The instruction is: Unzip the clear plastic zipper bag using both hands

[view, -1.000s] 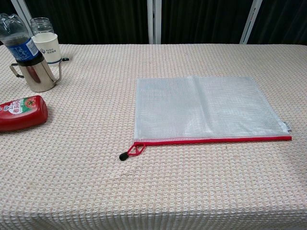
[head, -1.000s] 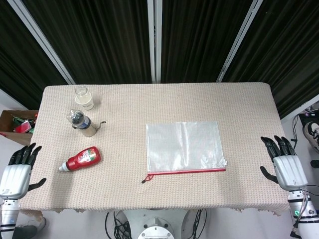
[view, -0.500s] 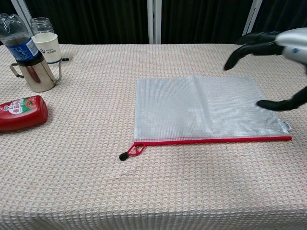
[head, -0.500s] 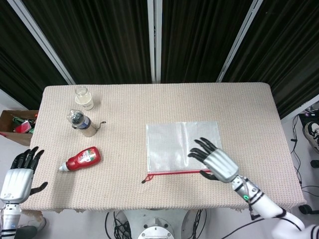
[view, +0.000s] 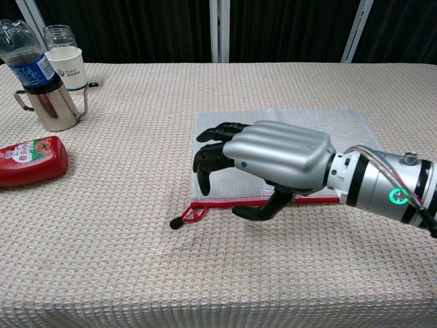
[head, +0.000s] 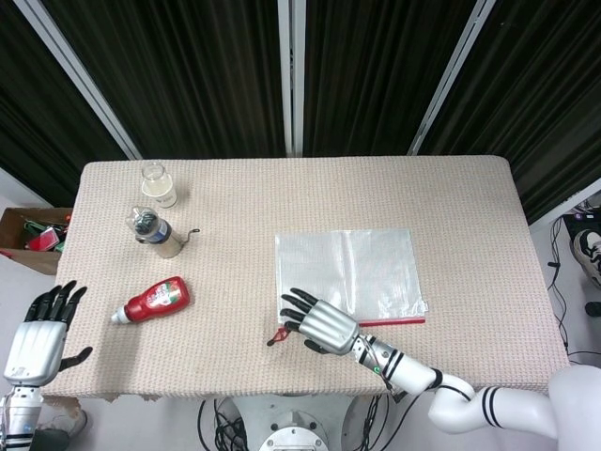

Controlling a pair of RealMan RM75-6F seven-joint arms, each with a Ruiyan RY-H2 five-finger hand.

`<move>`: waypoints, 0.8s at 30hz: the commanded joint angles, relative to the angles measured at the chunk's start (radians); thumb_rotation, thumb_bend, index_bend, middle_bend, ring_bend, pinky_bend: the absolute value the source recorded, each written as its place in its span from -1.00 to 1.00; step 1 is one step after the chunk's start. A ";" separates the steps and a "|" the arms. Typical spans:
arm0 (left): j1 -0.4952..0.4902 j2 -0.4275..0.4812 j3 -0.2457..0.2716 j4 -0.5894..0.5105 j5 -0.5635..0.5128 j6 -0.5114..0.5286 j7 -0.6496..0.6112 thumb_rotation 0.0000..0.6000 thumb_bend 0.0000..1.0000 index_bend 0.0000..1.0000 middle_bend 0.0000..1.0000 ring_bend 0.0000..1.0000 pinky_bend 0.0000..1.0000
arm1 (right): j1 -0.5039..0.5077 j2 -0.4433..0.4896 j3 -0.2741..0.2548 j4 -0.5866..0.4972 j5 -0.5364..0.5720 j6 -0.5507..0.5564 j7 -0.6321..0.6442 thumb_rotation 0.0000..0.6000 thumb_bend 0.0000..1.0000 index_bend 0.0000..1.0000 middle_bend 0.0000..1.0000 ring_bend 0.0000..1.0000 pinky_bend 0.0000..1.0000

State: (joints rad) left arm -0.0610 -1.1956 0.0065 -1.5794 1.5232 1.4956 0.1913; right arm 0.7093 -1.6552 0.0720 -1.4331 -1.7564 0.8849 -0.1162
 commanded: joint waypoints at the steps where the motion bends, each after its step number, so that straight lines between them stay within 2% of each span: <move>1: -0.002 -0.001 -0.002 0.004 -0.002 -0.004 -0.006 1.00 -0.81 -0.78 -0.89 -0.88 -0.73 | 0.019 -0.043 -0.015 0.047 0.009 -0.001 -0.001 1.00 -0.40 -0.21 -0.62 -1.00 -0.96; 10: -0.009 -0.004 -0.006 0.020 -0.010 -0.021 -0.025 1.00 -0.81 -0.78 -0.89 -0.88 -0.73 | 0.062 -0.126 -0.026 0.143 0.017 0.008 0.015 1.00 -0.36 -0.21 -0.62 -1.00 -0.98; 24: -0.012 -0.006 -0.004 0.034 -0.012 -0.031 -0.044 1.00 -0.81 -0.78 -0.89 -0.88 -0.73 | 0.093 -0.183 -0.050 0.222 0.021 0.037 0.004 1.00 -0.35 -0.17 -0.62 -1.00 -1.00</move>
State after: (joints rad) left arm -0.0728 -1.2017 0.0022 -1.5453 1.5112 1.4642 0.1469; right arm 0.8014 -1.8362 0.0233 -1.2136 -1.7357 0.9194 -0.1111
